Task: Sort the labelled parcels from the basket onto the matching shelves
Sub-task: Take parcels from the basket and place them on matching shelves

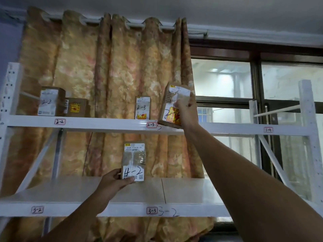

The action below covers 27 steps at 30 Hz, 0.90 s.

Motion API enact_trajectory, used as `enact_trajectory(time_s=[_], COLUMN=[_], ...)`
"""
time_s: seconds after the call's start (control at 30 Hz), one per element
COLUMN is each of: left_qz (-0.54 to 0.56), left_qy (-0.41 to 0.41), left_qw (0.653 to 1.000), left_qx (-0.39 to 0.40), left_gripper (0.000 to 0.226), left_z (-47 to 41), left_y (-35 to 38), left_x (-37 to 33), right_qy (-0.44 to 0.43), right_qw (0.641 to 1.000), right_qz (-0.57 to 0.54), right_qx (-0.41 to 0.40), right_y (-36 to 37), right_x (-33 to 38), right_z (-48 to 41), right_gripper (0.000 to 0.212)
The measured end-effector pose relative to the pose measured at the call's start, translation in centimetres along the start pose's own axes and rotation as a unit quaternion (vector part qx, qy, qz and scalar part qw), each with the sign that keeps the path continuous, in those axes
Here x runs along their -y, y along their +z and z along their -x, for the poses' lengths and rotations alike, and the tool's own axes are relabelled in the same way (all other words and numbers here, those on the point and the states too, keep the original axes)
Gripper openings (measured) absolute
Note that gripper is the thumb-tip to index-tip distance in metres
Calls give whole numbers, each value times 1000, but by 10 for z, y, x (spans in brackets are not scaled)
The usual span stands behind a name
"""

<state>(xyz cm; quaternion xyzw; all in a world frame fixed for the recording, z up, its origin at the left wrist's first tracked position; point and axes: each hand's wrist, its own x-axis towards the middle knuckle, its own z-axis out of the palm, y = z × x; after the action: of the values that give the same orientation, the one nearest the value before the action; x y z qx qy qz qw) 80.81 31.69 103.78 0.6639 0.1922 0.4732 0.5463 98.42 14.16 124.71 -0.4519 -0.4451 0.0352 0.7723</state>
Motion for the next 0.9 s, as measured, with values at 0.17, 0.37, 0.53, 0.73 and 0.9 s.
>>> enact_trajectory(time_s=[0.17,0.37,0.53,0.73,0.9], left_qz=[-1,3,-12,-27,-30], left_qy=[3,15,11,20,19], left_qw=[1000,1000,1000,999,999], left_qx=[5,4,7,4,0], left_gripper=[43,71,81,69,60], left_z=[-59,-114,-146,-168,-174], left_y=[10,27,38,34,31], left_x=[28,56,69,69,74], right_qy=[-45,-53,-25,31,49], right_qw=[998,993,981,957,940], right_qz=[48,106,193,286,331], right_qx=[-10,-2,-17,34,69], right_y=[6,7,3,21,30], right_x=[-17,-55,-72,-91,-96], right_z=[-73,-150,-195,-228,-233], right_gripper=[54,56,44,39,38])
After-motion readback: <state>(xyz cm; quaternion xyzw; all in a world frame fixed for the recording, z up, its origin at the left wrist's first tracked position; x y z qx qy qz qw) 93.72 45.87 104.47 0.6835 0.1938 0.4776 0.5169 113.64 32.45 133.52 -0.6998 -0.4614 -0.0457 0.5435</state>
